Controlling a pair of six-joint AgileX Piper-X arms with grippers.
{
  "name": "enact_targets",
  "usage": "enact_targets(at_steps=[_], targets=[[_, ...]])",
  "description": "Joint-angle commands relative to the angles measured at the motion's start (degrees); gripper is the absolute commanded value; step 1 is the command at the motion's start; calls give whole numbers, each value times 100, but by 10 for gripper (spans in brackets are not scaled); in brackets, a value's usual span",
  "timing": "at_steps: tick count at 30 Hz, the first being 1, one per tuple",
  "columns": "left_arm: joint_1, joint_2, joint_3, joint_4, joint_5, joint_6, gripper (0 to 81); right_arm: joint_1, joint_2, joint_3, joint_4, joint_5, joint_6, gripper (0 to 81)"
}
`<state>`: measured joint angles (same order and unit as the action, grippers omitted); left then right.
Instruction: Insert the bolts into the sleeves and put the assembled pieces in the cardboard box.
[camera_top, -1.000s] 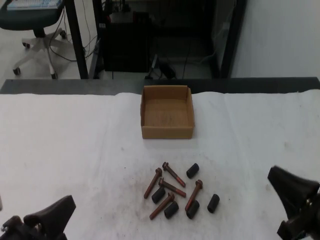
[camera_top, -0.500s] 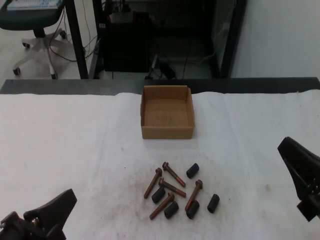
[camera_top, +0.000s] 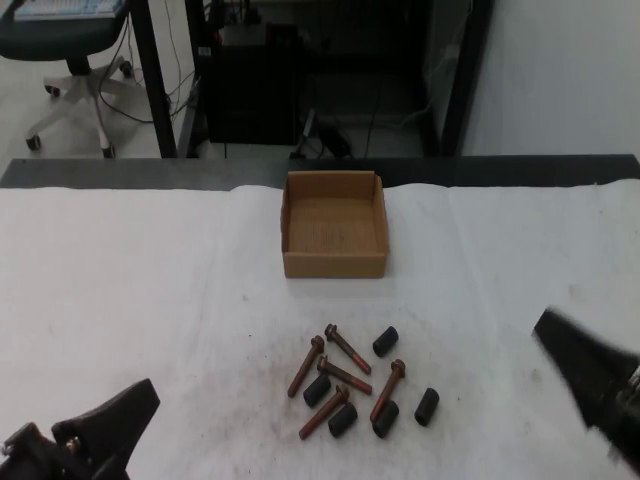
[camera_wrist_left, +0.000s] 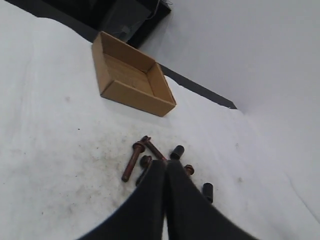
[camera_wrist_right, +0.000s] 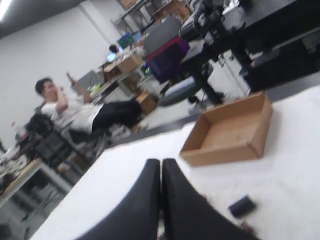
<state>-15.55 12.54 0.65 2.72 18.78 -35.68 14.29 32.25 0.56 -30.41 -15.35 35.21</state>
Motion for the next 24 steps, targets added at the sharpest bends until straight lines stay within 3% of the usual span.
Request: enact_targets(at_steps=[1, 4, 7, 10, 18, 24], targets=[[15, -23, -189, -142, 282, 453, 2, -22, -22, -240, 1509, -1532, 124, 8], [15, 209, -877, 483, 196, 1825, 2, -22, 11, -1006, 3387, -1089, -222, 8], [15, 886, -1799, 1721, -304, 2983, 2, -22, 274, -1958, 5201, -40, -2054, 8], [15, 2033, -2481, 2364, -456, 3490, 2, -22, 787, -2701, 6187, 568, -3024, 8], [-296, 5510, -4112, 2545, 753, 3425, 2, -22, 2527, -3795, 6578, 590, -3140, 8], [-1117, 7461, -5785, 3224, 469, 4534, 2, -22, 3241, -4166, 6576, 515, -3140, 8]])
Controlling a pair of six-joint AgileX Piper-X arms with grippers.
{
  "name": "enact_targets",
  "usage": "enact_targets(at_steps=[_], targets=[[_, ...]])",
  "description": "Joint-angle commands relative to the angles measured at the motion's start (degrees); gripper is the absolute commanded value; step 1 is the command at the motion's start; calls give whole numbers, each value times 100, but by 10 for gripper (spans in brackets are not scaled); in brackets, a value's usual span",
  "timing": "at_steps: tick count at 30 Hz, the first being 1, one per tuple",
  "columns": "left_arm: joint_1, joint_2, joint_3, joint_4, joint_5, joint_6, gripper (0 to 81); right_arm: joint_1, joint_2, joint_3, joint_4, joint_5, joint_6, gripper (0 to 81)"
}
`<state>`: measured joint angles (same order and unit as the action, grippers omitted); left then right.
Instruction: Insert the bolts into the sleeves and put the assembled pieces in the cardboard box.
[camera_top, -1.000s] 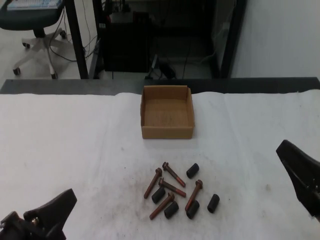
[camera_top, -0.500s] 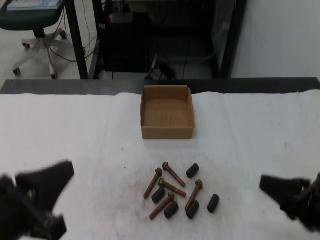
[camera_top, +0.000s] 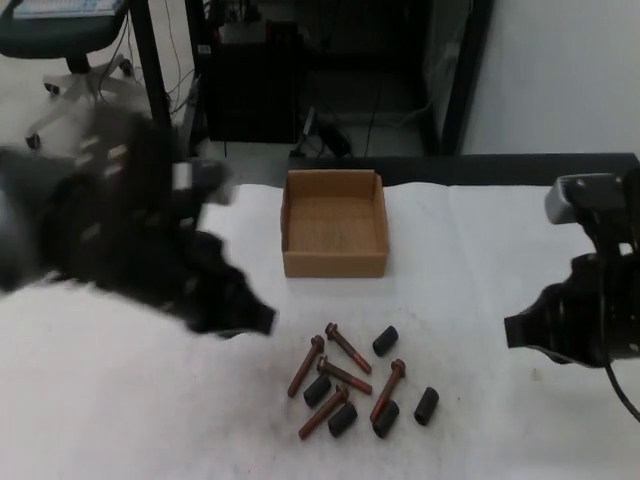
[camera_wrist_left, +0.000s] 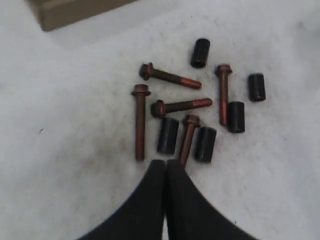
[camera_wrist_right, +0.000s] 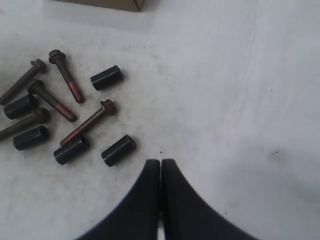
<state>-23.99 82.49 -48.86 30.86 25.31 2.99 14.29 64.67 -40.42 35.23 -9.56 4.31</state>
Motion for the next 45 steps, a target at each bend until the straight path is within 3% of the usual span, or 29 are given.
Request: enact_targets(at_steps=[1, 5, 10, 12, 17, 24, 45], targets=[[-390, 681, -1142, 617, -405, 837, 2, -22, 32, -89, 1, -61, -50, 8], [-730, 1542, -2130, 1323, -1023, 1117, 42, -75, 41, -115, -37, -61, -50, 19], [-927, 2108, -2621, 1584, -1018, 1072, 233, -360, 41, -115, -103, -61, -50, 159], [-1001, 2202, -2620, 1514, -1018, 1050, 272, -520, 41, -115, -187, -61, -50, 183], [-1051, 2427, -2620, 1311, -1275, 581, 272, -822, 41, -115, -297, -143, -50, 184], [-1064, 2662, -2620, 1401, -1591, 168, 272, -819, 41, -115, -295, -159, -50, 184], [-1066, 2969, -2620, 1338, -2156, 437, 270, -819, 41, -115, -295, -199, -50, 184]])
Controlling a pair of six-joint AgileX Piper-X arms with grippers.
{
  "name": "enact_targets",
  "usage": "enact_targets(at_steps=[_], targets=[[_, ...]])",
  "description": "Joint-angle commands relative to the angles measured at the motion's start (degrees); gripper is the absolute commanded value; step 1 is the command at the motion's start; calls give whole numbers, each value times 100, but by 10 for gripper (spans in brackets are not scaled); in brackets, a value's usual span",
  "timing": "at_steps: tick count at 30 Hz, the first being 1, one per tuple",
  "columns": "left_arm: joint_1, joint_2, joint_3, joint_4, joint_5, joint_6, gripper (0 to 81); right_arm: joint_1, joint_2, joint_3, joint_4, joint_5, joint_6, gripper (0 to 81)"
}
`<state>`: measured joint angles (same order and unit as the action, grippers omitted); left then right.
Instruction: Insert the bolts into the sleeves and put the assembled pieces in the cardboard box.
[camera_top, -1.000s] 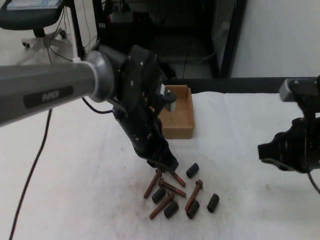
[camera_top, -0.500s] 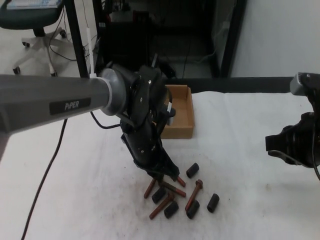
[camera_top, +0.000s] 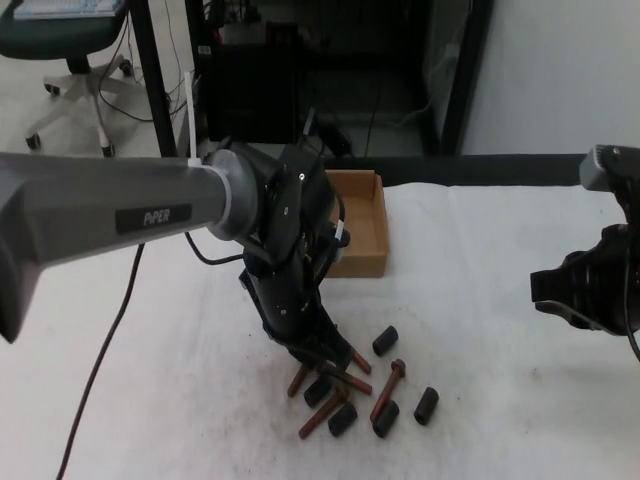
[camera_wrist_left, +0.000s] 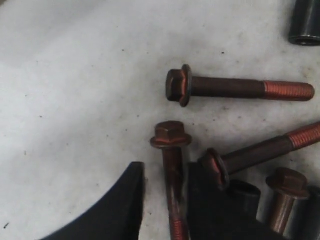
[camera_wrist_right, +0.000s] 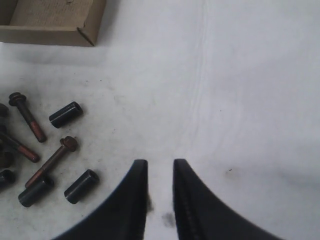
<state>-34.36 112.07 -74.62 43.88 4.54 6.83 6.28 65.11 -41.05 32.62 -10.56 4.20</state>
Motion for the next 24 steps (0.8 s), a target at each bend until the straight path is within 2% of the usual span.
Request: enact_targets(at_steps=[1, 13, 24], targets=[[-29, 34, -44, 36, -79, 53, 270, -18, -2, -52, -34, -99, -39, 184], [-29, 165, -44, -112, -79, 40, 270, -18, -2, -52, -34, -99, -39, 184], [-29, 212, -44, -375, -79, -600, 270, -18, -2, -52, -34, -99, -39, 184]])
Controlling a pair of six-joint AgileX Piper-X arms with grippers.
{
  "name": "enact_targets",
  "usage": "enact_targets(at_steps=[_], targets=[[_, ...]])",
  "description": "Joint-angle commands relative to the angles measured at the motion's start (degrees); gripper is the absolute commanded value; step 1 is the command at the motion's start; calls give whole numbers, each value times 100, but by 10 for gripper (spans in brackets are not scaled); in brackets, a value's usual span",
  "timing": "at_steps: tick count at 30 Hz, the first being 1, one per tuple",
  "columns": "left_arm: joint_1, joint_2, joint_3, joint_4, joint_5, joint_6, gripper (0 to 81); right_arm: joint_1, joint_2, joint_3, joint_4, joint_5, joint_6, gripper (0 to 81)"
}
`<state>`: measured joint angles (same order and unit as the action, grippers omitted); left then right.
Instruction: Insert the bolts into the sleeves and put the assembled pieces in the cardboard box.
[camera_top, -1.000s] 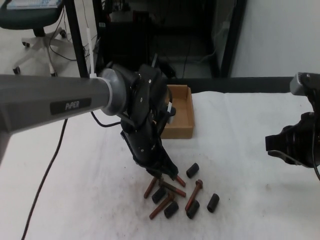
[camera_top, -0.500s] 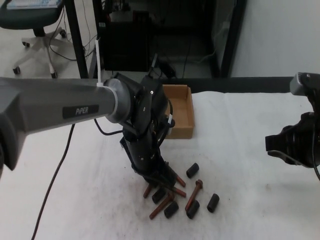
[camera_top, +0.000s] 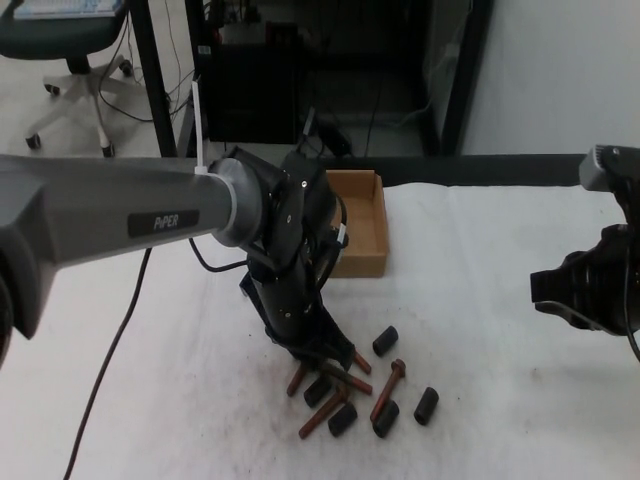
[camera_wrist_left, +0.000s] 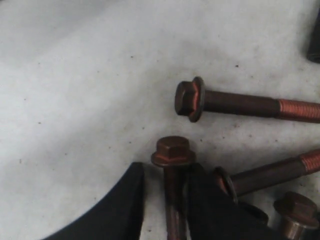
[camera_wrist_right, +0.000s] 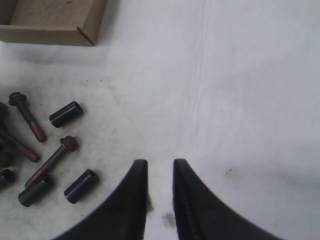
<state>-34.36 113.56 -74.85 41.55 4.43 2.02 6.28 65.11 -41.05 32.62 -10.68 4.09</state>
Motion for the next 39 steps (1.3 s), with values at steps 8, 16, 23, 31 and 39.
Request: enact_targets(at_steps=[8, 16, 23, 31, 39], targets=[[-29, 62, -3, -142, -68, -118, 247, -18, -2, -52, -34, -88, -28, 184], [-29, 62, 171, -1, -68, 467, 3, -18, -2, -52, 31, -87, -28, 184], [44, -71, -84, -5, -106, 654, 3, -18, -2, -52, 58, -87, -28, 184], [517, -1521, -209, -379, -567, -432, 3, 7, -2, -52, -455, -1365, -28, 184], [1045, -3387, 810, -411, -97, -513, 3, 432, -2, -52, -756, -1499, -232, 184]])
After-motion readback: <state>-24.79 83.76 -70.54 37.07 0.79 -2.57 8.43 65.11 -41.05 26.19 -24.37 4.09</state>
